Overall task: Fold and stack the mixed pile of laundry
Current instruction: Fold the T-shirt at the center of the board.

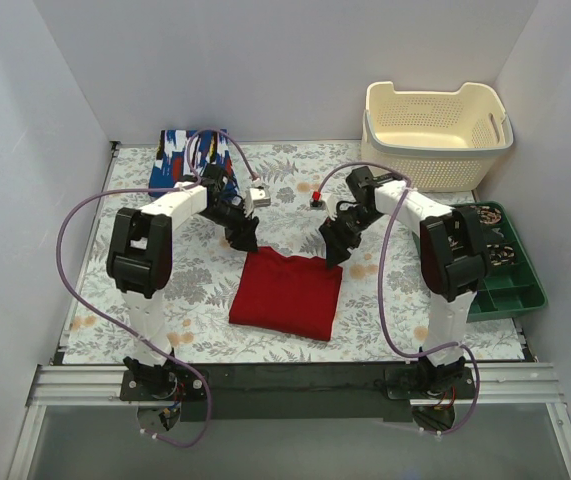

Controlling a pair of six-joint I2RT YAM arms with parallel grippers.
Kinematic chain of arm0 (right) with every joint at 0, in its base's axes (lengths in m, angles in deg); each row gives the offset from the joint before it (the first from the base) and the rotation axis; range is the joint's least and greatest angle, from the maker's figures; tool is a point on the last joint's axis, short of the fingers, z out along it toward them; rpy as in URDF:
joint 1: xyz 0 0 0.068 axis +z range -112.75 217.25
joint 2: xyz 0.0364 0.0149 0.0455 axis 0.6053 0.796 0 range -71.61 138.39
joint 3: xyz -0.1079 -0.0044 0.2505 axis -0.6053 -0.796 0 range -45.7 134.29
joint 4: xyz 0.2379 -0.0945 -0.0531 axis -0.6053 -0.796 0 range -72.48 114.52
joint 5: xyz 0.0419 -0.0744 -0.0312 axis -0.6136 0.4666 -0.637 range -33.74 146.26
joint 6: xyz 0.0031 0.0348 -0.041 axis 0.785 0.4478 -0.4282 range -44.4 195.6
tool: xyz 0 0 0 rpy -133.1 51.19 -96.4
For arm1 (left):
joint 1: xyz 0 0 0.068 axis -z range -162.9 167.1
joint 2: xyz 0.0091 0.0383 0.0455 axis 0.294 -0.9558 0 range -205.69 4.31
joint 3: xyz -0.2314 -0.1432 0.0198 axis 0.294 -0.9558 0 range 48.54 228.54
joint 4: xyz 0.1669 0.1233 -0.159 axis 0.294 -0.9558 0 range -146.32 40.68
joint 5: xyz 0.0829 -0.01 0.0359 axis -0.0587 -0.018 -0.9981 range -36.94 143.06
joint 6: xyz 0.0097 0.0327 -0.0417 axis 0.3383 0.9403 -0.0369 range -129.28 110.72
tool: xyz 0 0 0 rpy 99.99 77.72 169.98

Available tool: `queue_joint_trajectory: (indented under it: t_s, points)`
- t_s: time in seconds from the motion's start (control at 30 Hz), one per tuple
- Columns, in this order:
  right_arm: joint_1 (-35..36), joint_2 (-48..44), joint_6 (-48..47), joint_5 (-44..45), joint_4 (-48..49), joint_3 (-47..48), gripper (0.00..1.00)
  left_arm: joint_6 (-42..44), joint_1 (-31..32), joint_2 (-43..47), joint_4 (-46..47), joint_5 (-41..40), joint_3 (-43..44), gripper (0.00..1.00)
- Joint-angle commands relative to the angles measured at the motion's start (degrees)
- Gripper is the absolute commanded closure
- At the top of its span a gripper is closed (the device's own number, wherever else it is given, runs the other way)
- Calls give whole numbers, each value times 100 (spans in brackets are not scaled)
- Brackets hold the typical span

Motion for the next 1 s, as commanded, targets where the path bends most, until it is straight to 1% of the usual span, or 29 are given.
queue_joint_trajectory:
  t_s: [0.0, 0.13, 0.33, 0.43, 0.47, 0.53, 0.57, 0.63, 0.67, 0.7, 0.8, 0.83, 0.97]
  points:
    - [15, 202, -73, -33, 101, 10, 30, 72, 27, -4, -253, 38, 396, 55]
    - [41, 352, -38, 46, 233, -70, 32, 64, 62, -162, -236, 29, 493, 55]
    - [50, 352, -108, 29, 233, -192, 41, 64, 115, -329, -200, -85, 484, 54]
    - [50, 256, -134, 29, 216, -263, 49, 151, 150, -417, -323, -111, 493, 53]
    - [50, 238, -126, 20, 216, -263, 56, 151, 150, -409, -323, -120, 476, 53]
    - [50, 177, -126, 11, 216, -272, 63, 160, 150, -409, -341, -146, 458, 54]
    - [50, 168, -126, 2, 207, -272, 72, 169, 159, -417, -385, -155, 449, 56]
    - [50, 98, -99, 2, 207, -289, 82, 186, 159, -426, -446, -173, 475, 69]
    - [50, 63, -73, 2, 216, -289, 96, 247, 159, -435, -542, -190, 510, 75]
    - [50, 27, -56, 20, 190, -289, 99, 265, 159, -418, -587, -190, 554, 86]
    - [42, -157, -3, 125, 119, -281, 99, 257, 124, -269, -578, -252, 563, 99]
    - [33, -271, -3, 169, 93, -289, 99, 239, 115, -207, -552, -269, 546, 100]
    - [-90, -395, -99, 397, -38, -281, 99, 266, 10, 30, -394, -331, 519, 100]
